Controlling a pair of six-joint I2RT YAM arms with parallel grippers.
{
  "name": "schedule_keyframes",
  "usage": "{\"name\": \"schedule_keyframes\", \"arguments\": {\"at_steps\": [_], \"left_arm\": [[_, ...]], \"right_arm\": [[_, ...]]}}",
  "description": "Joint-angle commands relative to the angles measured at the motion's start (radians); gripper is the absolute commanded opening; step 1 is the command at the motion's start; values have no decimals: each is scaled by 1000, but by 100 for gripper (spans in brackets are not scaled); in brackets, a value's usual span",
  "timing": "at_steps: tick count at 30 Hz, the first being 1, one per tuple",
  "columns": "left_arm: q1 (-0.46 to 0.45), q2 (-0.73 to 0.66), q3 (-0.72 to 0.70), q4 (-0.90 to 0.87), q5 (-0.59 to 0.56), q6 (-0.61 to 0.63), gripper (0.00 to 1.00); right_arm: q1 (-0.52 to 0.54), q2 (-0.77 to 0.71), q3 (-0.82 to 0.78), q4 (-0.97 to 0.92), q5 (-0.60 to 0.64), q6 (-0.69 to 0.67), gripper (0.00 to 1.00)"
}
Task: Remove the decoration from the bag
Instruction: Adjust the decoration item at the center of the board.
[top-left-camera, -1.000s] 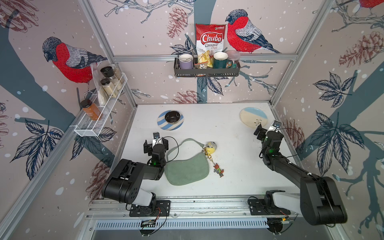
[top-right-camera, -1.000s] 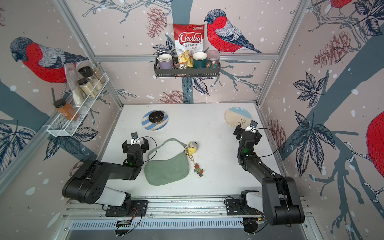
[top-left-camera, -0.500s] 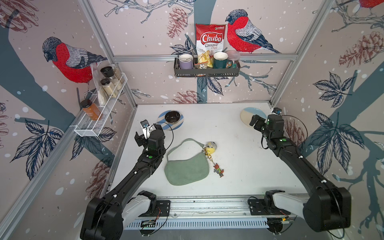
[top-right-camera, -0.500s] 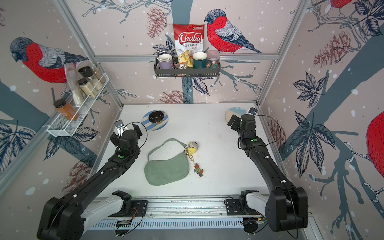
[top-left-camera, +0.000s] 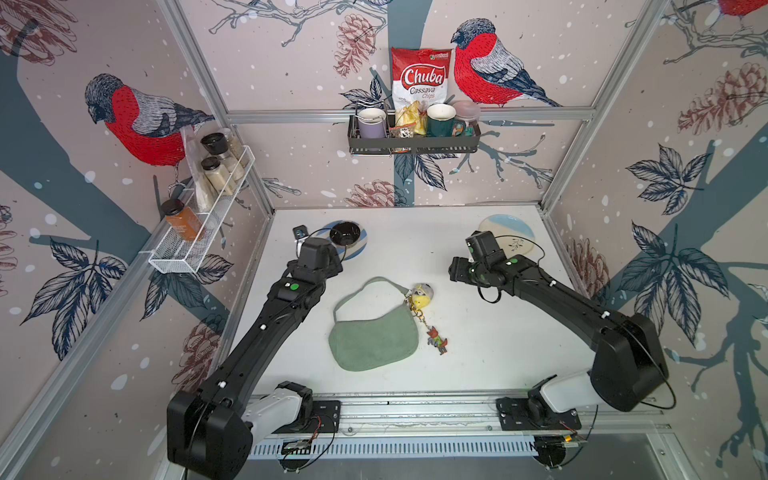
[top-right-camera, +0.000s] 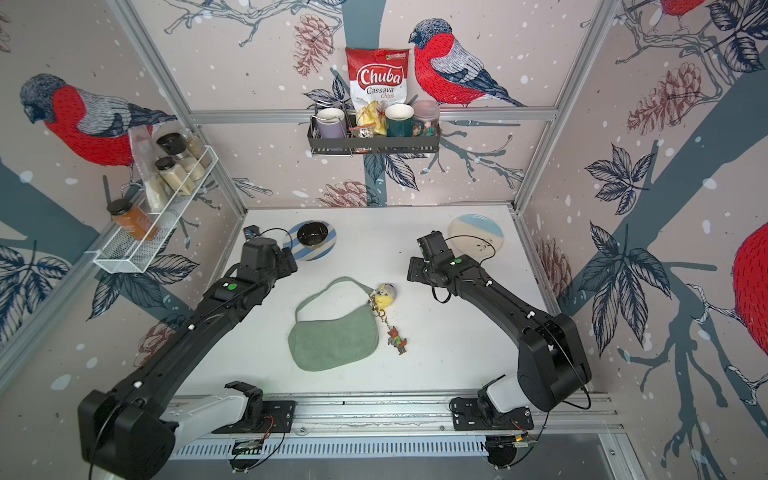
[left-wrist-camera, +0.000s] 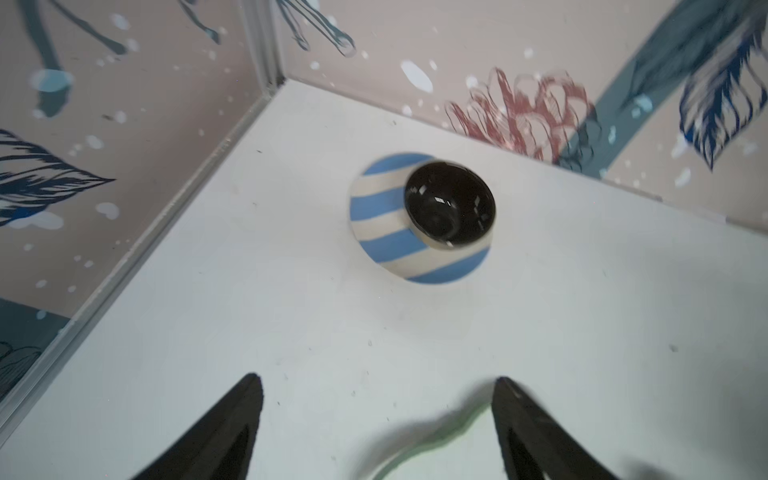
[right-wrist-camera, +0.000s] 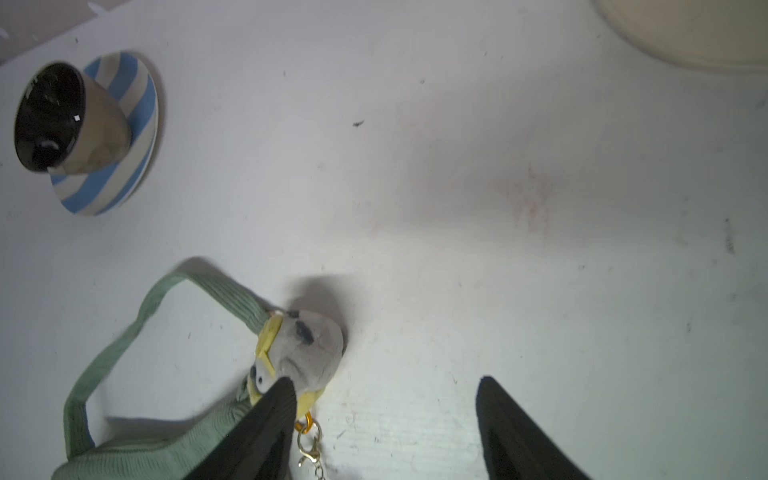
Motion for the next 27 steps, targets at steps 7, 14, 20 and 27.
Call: {"name": "schedule_keyframes", "arguments": {"at_steps": [7, 14, 20, 27], "left_arm": [[-254, 112, 13, -36, 286, -8, 84], [-281, 212, -33, 127, 365, -111, 82], [-281, 336, 1, 145, 390, -177, 76], [-281, 428, -32, 245, 393, -218, 76]], "right_arm": [[73, 212, 101, -39, -175, 60, 74], [115, 366, 180, 0, -297, 154, 64], [51, 340, 210, -86, -360, 78, 19], [-18, 306, 266, -328, -167, -66, 7]]}}
